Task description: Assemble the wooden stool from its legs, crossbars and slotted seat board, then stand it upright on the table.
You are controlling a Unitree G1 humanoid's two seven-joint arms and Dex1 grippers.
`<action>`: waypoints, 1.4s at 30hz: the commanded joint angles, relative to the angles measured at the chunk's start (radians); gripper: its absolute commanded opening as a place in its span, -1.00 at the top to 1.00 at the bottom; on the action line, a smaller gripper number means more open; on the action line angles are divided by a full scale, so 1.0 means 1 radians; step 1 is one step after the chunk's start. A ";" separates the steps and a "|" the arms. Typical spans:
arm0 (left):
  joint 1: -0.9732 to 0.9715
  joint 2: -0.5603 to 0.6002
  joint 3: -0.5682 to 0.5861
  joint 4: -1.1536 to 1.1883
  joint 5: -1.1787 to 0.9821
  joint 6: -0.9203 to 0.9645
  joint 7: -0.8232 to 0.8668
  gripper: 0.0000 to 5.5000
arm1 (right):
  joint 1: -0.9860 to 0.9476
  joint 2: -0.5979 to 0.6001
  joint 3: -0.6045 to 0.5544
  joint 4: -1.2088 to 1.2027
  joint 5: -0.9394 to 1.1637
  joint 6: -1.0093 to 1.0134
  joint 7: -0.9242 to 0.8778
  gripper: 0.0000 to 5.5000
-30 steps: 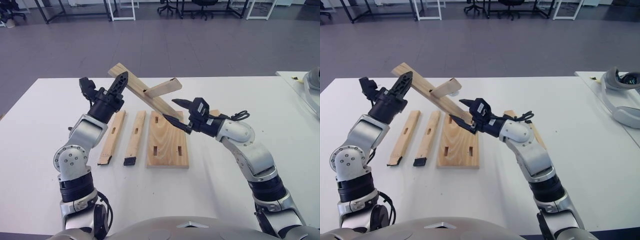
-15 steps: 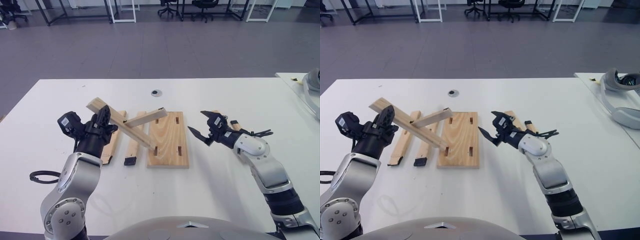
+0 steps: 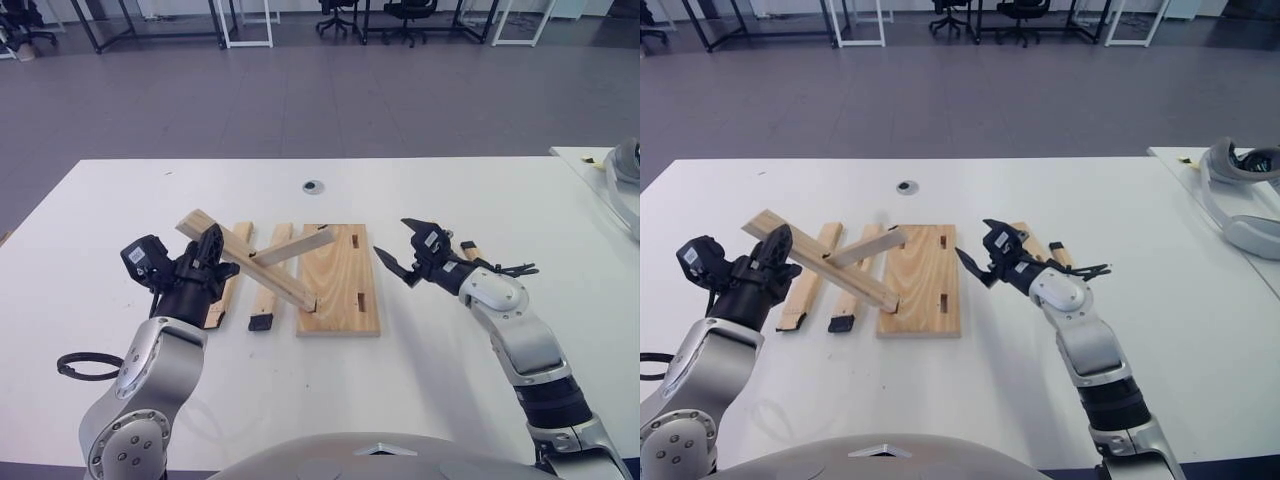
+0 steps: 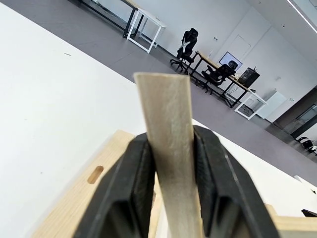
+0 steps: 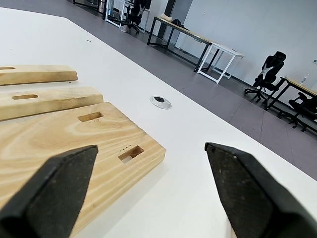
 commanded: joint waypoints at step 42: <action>0.062 0.088 -0.574 -0.021 0.862 0.162 -0.258 0.63 | -0.049 0.063 -0.007 0.041 -0.129 0.014 -0.123 -0.47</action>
